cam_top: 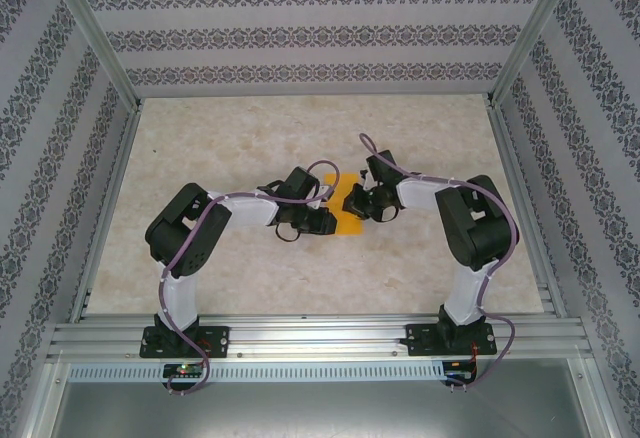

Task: Fold a paper plane with a square sheet of paper (fold left side to right side)
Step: Fold the triangle a second time at the center of the table.

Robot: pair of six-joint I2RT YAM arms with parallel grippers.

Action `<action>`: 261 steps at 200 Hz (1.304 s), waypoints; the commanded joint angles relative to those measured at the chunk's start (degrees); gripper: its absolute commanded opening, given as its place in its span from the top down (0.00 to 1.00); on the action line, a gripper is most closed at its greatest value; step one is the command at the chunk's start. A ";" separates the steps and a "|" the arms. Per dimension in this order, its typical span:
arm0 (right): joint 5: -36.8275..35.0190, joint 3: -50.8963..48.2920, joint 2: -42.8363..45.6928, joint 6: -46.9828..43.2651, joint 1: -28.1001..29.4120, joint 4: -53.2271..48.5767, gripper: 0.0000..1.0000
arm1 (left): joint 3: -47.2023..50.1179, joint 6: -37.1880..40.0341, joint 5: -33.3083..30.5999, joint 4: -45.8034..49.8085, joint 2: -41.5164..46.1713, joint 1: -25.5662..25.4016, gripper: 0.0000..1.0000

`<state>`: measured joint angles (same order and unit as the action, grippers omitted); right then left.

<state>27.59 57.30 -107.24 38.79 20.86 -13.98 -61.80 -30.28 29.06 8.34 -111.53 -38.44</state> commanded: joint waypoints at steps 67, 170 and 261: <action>-6.85 3.70 -3.07 -5.47 -5.06 -4.17 0.88 | 4.67 1.02 -4.79 7.85 0.10 -0.59 0.77; -5.92 3.55 -4.38 -5.47 -5.36 -4.19 0.88 | 8.85 0.10 -3.69 7.96 5.06 -0.98 0.72; -10.61 4.23 11.95 -10.36 -7.23 -6.77 0.55 | 2.12 0.23 -0.83 10.85 11.98 4.03 0.58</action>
<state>22.37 61.04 -103.15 31.81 14.85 -19.40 -55.13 -30.30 26.30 18.04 -99.85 -36.49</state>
